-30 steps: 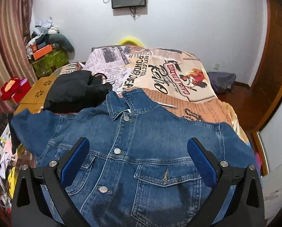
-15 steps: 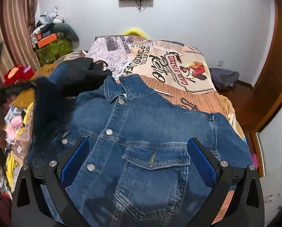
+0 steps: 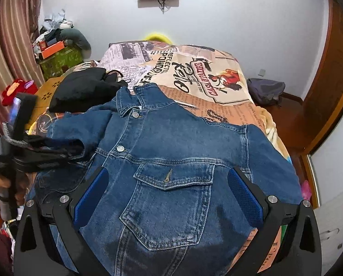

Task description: Fold large clothes

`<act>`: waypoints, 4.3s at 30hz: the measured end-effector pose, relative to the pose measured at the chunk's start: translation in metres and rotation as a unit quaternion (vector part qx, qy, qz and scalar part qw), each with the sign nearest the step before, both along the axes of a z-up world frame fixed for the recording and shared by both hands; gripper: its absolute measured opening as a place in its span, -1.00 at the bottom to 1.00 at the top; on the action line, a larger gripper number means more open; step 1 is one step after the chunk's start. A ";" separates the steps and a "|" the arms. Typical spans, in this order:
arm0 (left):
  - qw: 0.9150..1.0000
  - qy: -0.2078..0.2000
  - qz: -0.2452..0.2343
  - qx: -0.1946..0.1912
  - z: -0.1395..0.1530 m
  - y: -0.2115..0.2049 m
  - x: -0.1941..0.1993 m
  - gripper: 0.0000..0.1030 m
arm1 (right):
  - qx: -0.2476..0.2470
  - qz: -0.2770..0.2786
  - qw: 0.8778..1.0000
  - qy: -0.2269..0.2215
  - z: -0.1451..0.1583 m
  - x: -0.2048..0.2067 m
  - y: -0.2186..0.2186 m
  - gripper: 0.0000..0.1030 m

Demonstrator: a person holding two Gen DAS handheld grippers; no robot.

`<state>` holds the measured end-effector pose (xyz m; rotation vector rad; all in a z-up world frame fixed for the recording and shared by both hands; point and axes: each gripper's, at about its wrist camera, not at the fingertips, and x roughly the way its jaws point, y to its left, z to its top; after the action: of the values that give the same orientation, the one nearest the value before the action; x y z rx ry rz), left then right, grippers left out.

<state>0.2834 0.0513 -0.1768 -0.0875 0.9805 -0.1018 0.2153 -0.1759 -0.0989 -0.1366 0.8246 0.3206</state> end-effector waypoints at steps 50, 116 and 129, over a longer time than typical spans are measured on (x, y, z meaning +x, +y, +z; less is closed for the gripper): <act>0.994 -0.110 -0.020 0.008 0.099 0.008 0.030 -0.89 | -0.045 -0.033 0.998 -0.024 -0.003 0.004 -0.023 1.00; 0.991 0.117 0.058 0.013 -0.109 0.127 -0.057 0.72 | 0.101 -0.046 0.994 -0.023 0.024 0.061 -0.008 -0.53; 0.990 0.116 0.069 0.033 -0.100 0.115 -0.053 0.72 | 0.045 -0.065 0.990 0.119 -0.062 0.061 -0.064 -0.41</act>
<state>0.2300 0.1662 -0.2768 -0.1068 1.2053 0.0691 0.2762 -0.2401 -0.1613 0.0418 1.0480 0.2539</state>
